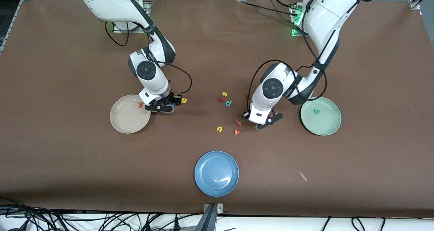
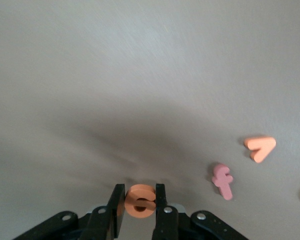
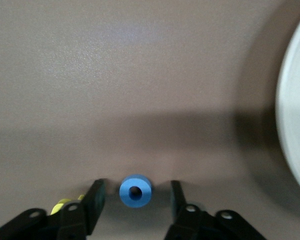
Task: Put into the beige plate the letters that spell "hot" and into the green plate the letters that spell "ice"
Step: 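Drop the orange 6 on the green plate while the right gripper drops blue o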
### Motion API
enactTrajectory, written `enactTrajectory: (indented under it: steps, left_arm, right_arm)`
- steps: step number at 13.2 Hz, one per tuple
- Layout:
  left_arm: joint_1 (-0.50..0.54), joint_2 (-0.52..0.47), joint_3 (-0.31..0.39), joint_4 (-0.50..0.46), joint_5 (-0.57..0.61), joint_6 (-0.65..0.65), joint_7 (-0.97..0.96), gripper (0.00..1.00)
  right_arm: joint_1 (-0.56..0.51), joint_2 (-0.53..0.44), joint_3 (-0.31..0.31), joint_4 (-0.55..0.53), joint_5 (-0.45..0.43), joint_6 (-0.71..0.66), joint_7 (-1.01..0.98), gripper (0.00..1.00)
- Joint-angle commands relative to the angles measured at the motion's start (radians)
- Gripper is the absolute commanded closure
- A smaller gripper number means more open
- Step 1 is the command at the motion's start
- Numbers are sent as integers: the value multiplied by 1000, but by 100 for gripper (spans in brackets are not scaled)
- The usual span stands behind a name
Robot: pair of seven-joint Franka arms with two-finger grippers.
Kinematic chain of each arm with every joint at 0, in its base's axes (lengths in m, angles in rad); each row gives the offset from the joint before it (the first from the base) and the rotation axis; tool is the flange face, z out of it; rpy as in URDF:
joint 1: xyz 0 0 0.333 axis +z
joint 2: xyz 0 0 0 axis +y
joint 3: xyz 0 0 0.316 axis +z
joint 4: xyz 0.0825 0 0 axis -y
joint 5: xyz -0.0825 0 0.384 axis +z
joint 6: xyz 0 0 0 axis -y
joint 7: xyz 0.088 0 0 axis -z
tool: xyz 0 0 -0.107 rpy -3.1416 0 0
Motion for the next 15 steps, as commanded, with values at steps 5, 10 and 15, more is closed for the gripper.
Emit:
enactTrajectory:
  steps: [5,10,15]
  left_arm:
    - [210,-160,-9,-31,-21,-379,456,99]
    - [386,-138,-7,-89,-8,-364,763,97]
    - [431,-93,-6,-138,-3,-259,817,68]
  right_arm:
    - [-6,-34,6,-19,-26,22,-4,91]
    - [-194,-244,26,-15,-14,-285,-287,88]
    - [-276,-221,24,-19,-10,-239,-406,30]
